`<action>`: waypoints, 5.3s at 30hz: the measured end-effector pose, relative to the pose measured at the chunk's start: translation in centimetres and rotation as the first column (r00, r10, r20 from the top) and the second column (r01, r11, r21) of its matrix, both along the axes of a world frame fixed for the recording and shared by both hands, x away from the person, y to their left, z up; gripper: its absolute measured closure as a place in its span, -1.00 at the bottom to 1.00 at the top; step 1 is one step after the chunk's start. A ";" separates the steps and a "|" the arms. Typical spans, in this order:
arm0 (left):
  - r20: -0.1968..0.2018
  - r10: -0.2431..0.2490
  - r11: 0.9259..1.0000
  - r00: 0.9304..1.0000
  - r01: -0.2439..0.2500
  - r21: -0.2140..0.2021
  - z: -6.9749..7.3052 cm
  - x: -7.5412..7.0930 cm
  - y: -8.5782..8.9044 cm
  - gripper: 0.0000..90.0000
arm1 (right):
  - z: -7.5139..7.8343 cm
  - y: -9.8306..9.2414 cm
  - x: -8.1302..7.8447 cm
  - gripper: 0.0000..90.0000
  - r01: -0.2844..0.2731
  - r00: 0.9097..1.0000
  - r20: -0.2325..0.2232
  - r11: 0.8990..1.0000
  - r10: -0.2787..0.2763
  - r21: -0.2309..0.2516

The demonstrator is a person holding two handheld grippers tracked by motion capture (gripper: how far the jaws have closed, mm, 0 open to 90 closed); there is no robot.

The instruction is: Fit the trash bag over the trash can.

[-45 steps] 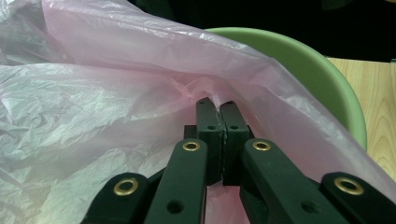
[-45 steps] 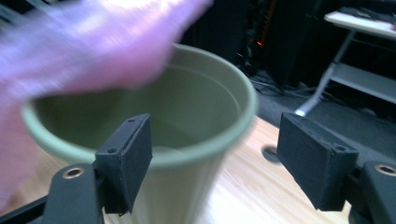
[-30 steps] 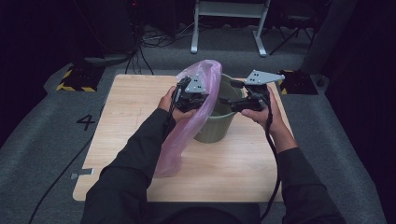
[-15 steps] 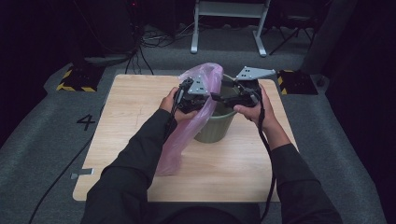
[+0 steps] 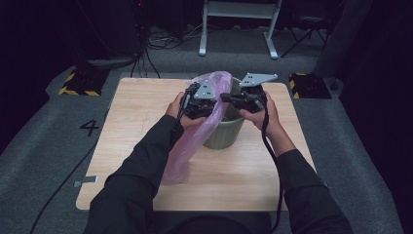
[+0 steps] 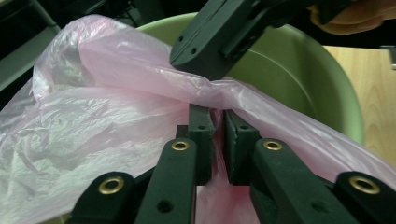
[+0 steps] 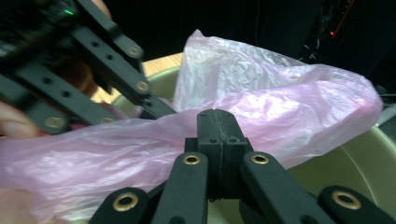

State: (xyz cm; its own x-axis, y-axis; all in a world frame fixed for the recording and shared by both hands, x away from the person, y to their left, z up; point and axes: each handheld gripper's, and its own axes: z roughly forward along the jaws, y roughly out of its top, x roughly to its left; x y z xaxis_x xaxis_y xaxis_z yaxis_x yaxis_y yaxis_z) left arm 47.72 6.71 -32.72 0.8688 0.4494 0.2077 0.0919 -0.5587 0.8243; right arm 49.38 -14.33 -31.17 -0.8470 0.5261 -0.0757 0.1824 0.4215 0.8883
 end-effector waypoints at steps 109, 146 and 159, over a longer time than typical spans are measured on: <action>-0.129 0.073 0.989 0.989 -0.089 -0.122 -1.7 -8.2 8.9 -0.04 | -1.3 -2.4 -0.5 0.99 0.012 1.000 0.010 0.999 -0.012 -0.047; -0.046 0.053 0.978 0.998 -0.061 -0.199 1.5 -7.0 5.8 0.57 | -0.8 -1.3 -1.5 1.00 -0.002 0.996 0.089 0.997 0.009 -0.080; -0.041 0.046 0.987 0.998 -0.052 -0.151 1.3 -6.6 5.6 0.98 | 0.2 -1.4 -2.8 -0.15 -0.129 0.989 0.079 0.991 0.125 0.042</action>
State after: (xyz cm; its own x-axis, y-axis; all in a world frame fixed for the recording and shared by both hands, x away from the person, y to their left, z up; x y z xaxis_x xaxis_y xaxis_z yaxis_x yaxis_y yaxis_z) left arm 41.14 12.28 -31.45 0.8510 0.5152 0.1019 0.1479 -0.4212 0.8948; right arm 46.59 -15.73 -30.98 -0.8999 0.4191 -0.1206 0.0611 0.3949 0.9167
